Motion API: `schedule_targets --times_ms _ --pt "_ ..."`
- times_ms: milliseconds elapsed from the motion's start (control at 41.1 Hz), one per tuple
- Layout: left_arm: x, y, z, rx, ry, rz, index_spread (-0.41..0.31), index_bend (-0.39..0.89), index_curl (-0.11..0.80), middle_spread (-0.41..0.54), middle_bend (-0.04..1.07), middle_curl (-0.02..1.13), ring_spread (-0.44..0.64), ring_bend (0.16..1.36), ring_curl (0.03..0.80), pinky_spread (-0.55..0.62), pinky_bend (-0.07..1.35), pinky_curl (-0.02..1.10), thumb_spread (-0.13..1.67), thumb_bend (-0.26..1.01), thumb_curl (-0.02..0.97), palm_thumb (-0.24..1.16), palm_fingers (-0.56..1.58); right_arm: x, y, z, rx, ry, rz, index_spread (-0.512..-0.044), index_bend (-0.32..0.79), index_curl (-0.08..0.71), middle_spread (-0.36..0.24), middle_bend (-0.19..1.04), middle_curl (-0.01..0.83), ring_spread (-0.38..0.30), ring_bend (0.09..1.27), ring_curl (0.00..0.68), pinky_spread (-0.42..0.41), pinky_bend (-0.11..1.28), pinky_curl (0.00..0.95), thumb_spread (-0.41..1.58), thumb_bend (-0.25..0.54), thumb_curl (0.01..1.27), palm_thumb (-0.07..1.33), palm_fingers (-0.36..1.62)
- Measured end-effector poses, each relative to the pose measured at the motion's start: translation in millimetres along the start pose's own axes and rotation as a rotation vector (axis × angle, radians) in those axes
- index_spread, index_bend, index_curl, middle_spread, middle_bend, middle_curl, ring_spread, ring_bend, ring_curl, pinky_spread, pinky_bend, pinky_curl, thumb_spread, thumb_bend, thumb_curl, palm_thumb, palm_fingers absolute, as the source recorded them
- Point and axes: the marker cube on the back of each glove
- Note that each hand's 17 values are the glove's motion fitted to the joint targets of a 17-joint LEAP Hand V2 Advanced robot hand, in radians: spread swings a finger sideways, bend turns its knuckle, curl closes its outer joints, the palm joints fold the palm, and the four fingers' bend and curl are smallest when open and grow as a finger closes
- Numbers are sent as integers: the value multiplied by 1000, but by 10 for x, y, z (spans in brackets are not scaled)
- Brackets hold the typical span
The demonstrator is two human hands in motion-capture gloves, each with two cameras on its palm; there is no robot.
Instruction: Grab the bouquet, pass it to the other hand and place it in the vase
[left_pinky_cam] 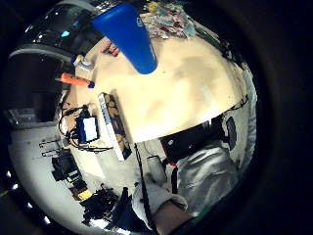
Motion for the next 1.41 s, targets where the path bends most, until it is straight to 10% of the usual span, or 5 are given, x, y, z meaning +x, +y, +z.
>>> schedule_targets --times_ms 316,560,925,1314,1411 --pt "-72 23 -88 7 1 -12 -44 200 446 176 177 334 388 362 268 406 168 245 1186 -18 309 411 350 -61 -48 -84 -51 -7 9 -251 232 370 -171 383 455 -235 604 406 -272 574 323 1111 67 400 1004 1215" --pt "-51 -7 -70 -12 2 -19 -44 196 445 175 181 334 388 361 270 407 168 245 1186 -18 311 410 355 17 -195 -9 77 -160 18 -245 6 322 -193 431 500 -235 815 481 -284 691 392 890 22 503 1055 1312" --pt "-71 -268 -96 -21 73 -11 -44 198 443 165 178 336 380 361 272 392 170 249 1190 -18 308 404 376 -14 -160 -266 574 -533 -111 -229 412 467 -169 804 644 -196 996 584 -218 812 502 1021 -7 421 950 1450" --pt "182 -770 -764 155 609 118 -16 176 440 207 141 301 353 404 291 352 210 290 1187 -6 319 455 348 -550 520 -1214 524 -1303 -605 -210 461 555 -139 920 679 -182 1098 632 -190 900 579 920 -4 512 1093 1341" --pt "340 -897 -1024 244 934 185 5 147 422 226 142 294 362 432 299 350 238 307 1171 -10 326 478 310 -690 804 -1402 543 -1413 -706 -209 447 566 -135 933 681 -180 1111 638 -189 909 591 861 -25 535 1074 1326"
